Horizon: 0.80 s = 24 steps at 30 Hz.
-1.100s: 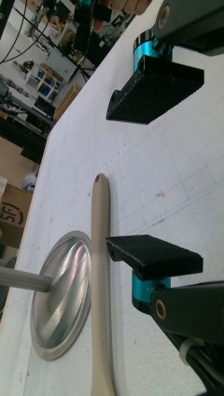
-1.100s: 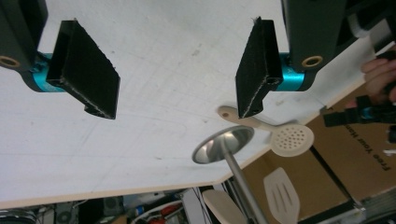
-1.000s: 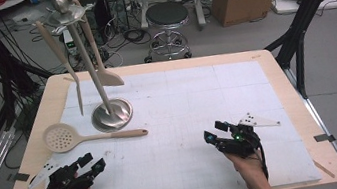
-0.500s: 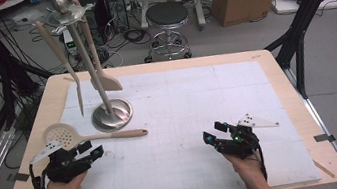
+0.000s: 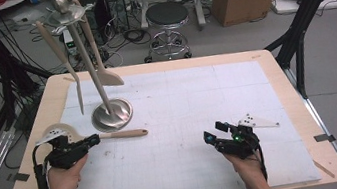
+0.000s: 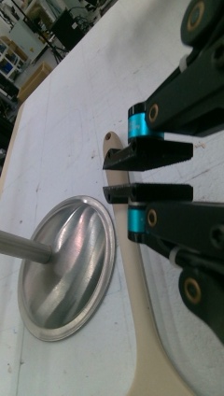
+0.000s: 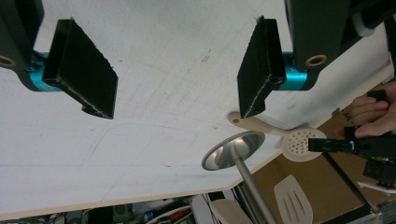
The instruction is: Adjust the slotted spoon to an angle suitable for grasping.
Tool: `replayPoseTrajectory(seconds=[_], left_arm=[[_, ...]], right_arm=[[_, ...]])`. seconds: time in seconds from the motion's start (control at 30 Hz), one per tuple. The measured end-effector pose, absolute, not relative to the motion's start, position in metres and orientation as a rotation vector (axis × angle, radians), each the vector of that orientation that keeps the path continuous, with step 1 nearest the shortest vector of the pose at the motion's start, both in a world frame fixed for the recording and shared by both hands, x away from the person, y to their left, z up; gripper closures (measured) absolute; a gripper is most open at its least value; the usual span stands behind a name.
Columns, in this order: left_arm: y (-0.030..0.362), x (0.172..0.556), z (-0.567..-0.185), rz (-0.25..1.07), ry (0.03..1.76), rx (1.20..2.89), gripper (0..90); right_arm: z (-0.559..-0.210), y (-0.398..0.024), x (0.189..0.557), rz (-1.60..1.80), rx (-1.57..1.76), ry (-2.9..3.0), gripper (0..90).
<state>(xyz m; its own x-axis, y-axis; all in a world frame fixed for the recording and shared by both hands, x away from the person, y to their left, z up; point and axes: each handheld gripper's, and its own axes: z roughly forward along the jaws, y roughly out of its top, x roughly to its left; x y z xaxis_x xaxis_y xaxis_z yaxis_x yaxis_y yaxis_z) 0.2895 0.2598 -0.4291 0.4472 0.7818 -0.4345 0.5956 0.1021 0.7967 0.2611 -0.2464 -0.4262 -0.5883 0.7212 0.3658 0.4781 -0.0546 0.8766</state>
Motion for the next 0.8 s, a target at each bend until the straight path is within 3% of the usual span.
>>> replayPoseTrajectory(seconds=[0.17, 0.8], left_arm=[[0.260, 0.299, -0.435, 0.207, 1.275, 1.590, 89.7], [0.275, 0.333, -0.454, 0.181, 1.436, 1.536, 90.0]], right_arm=[[-0.427, -0.246, 0.262, 1.707, 1.302, 1.996, 28.9], [-0.431, -0.247, 0.265, 1.690, 1.341, 1.993, 29.0]])
